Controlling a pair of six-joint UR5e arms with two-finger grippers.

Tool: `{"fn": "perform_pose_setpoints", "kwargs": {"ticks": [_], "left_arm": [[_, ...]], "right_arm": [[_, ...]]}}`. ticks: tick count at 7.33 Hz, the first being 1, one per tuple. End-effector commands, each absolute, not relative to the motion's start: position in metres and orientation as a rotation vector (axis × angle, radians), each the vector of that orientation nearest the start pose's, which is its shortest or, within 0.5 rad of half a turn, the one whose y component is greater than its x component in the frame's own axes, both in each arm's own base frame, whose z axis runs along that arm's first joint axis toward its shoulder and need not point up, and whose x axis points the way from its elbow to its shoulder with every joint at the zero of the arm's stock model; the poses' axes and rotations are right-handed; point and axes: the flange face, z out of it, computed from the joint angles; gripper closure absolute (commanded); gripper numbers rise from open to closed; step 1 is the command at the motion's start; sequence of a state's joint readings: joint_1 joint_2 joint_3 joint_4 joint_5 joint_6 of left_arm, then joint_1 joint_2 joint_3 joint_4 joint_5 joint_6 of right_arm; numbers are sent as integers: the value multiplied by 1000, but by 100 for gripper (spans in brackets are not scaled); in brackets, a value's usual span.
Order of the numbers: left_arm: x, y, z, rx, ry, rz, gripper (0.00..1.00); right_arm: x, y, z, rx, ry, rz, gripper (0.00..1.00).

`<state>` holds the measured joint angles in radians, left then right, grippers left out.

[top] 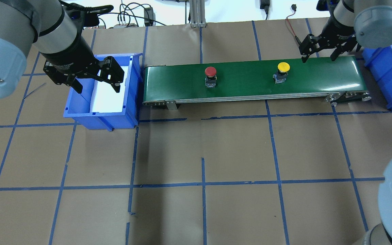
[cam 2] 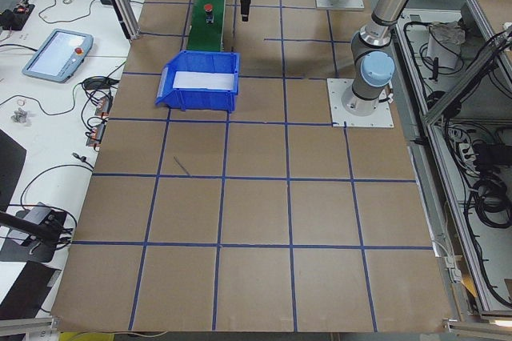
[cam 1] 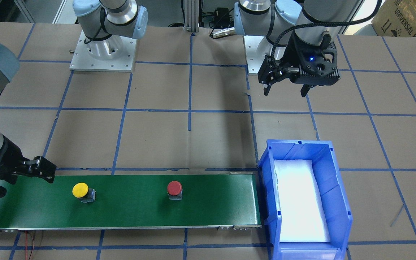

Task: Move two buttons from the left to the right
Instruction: 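Move the right gripper over the yellow button on the conveyor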

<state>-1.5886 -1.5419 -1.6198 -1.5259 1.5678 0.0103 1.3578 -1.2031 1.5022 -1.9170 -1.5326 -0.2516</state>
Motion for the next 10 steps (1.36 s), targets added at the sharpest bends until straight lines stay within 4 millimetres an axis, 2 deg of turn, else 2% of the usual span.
{"fn": "perform_pose_setpoints", "kwargs": {"ticks": [1,4,5,6,7,8,9,10], "left_arm": [[-142,-481,483,41,3144,-51,1],[-142,-482,483,39,3144,-51,0],[-142,-482,483,39,3144,-51,0],[-142,-482,483,39,3144,-51,0],[-142,-482,483,39,3144,-51,0],[-142,-482,483,36,3144,-51,0],[-142,-482,483,36,3144,-51,0],[-142,-482,483,36,3144,-51,0]], "right_arm": [[11,-640,350,-82,3122,-77,0],[15,-639,347,-77,3121,-70,0],[14,-645,345,-78,3126,-117,0],[14,-653,324,-99,3122,-75,0],[13,-658,312,-130,3120,-56,0],[18,-656,312,-151,3119,-56,0],[34,-657,313,-164,3120,-76,0],[36,-658,310,-154,3120,-76,0]]}}
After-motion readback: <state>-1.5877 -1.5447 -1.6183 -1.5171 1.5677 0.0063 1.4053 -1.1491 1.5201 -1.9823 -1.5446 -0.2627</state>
